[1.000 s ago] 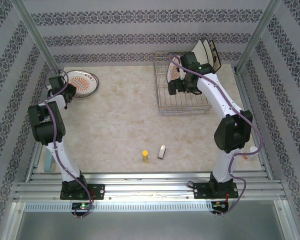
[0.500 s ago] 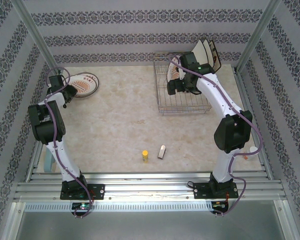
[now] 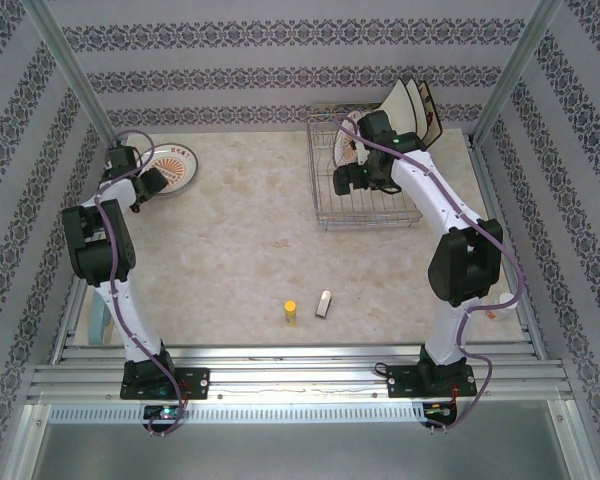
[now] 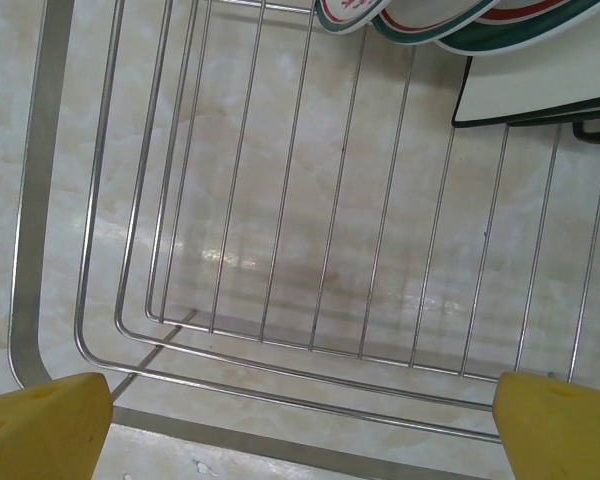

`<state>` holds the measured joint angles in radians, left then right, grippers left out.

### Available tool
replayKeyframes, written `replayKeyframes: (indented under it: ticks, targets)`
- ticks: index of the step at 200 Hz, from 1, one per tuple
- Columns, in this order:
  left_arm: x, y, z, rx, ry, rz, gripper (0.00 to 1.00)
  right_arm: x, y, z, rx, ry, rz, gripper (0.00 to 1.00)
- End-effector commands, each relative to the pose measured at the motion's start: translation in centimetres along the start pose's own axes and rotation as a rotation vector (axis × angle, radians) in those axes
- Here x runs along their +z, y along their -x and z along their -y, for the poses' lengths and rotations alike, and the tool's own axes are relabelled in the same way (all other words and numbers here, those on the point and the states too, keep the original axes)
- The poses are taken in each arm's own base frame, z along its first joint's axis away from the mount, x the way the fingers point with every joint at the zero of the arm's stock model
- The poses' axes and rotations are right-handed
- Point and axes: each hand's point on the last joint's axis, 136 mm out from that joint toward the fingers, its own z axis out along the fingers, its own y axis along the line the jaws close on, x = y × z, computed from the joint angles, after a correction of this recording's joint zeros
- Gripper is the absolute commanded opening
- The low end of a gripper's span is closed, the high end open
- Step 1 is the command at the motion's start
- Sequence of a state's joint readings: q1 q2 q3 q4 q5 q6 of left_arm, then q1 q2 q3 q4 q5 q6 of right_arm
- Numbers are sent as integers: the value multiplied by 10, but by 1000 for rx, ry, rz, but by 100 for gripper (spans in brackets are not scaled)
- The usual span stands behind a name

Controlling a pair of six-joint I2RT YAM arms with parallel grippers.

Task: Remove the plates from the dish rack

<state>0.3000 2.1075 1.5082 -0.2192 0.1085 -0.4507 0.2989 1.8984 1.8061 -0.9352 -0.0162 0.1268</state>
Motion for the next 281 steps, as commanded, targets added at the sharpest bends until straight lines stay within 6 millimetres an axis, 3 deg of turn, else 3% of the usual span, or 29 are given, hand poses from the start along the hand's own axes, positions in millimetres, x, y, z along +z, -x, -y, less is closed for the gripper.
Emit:
replayKeyframes:
  ticks: [1,34,50,83,113,136,168,215,281]
  targets:
    - [-20,3,1,121,73,9,81,-18,5,-6,-14,15,47,98]
    - [-64,9,24,280,98,52,100,-29,20,-6,-26,-1,92,98]
    - [-93,2,44,357,59,50,100,-35,35,-4,-38,-32,136,98]
    - [-126,-44,66,467,-18,-73,100,-36,70,2,-41,-96,220,98]
    - [-151,-88,78,516,-81,-179,100,-21,97,9,-38,-151,250,98]
    - [-160,-109,72,514,-86,-221,100,-5,115,13,-34,-180,270,97]
    - [-172,-122,69,535,-68,-264,100,18,135,18,-26,-202,286,97]
    - [-175,-122,73,546,-60,-301,100,45,147,27,-6,-204,283,94]
    - [-169,-111,84,532,-75,-289,100,66,158,36,26,-199,302,91]
